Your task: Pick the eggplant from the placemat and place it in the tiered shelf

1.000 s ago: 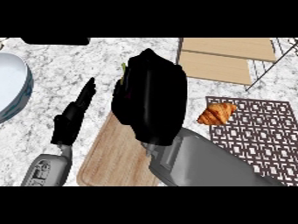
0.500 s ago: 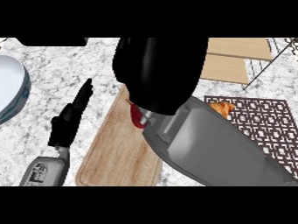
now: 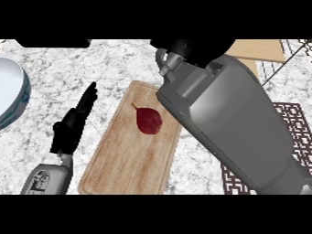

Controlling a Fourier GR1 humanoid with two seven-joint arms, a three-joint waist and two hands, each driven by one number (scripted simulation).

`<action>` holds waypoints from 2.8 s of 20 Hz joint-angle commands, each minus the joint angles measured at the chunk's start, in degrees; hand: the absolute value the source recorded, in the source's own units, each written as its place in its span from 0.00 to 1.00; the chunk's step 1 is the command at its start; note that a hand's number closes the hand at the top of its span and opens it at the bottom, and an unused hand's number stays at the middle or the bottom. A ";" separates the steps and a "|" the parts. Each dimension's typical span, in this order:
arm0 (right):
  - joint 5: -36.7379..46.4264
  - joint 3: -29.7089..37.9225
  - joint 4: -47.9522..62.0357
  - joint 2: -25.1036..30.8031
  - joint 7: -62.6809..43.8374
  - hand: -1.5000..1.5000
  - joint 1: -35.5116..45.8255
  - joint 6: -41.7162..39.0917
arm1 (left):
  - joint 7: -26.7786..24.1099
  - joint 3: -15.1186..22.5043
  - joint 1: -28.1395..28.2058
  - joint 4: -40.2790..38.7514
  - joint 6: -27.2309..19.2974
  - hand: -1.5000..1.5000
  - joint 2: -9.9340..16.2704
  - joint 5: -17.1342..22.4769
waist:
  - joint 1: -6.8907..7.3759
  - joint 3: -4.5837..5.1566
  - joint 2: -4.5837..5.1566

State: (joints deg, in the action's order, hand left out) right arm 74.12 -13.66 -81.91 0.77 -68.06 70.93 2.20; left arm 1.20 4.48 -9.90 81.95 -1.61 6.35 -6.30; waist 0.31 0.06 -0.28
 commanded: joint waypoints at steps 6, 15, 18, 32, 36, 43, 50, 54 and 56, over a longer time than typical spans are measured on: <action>3.58 8.48 -0.12 1.69 -2.41 1.00 4.36 -7.35 | -0.40 1.39 1.21 0.11 -2.22 0.50 -2.28 -2.06 | -0.35 -0.04 0.08; 6.72 13.12 12.14 5.10 7.47 1.00 4.41 -0.18 | 0.77 -1.47 -0.10 1.24 1.39 0.50 0.51 0.48 | 0.27 -0.04 0.30; 10.43 11.55 17.27 4.07 7.98 1.00 2.76 4.27 | -2.45 -0.41 0.82 -0.75 1.45 0.50 -0.26 -0.53 | 0.49 -0.01 0.46; 0.16 21.82 25.64 8.29 24.04 1.00 0.33 29.40 | 4.08 -1.33 -3.93 0.56 0.84 0.50 -1.24 -0.22 | 0.61 -0.09 0.69; -0.41 22.09 28.64 6.91 24.86 1.00 -0.32 32.85 | 0.10 -1.67 1.99 3.74 2.42 0.50 0.37 0.30 | 0.76 -0.05 0.45; 4.93 22.82 35.62 13.10 20.47 1.00 0.46 26.23 | 0.93 -1.01 -0.53 0.45 0.57 0.50 -1.25 -1.77 | -0.46 0.11 0.39; 8.51 23.45 28.68 13.55 12.39 0.00 -2.10 24.71 | -0.22 -1.54 2.37 2.13 1.85 0.50 -0.51 -1.11 | -0.22 -0.03 0.13; 5.36 24.14 20.77 11.96 12.87 0.00 -5.54 25.84 | 1.82 -3.25 -0.66 0.88 2.86 0.50 0.08 0.26 | -0.41 -0.05 0.13; 4.25 25.13 24.69 10.04 13.59 0.00 -3.63 30.69 | -1.64 -2.80 -2.31 -2.23 1.51 0.50 -1.41 -0.86 | 0.04 -0.03 0.46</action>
State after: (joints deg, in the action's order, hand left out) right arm 79.17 10.50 -58.05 12.32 -52.24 65.76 29.75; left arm 1.55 1.96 -9.75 82.99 0.57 5.98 -6.75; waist 0.05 0.05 -0.14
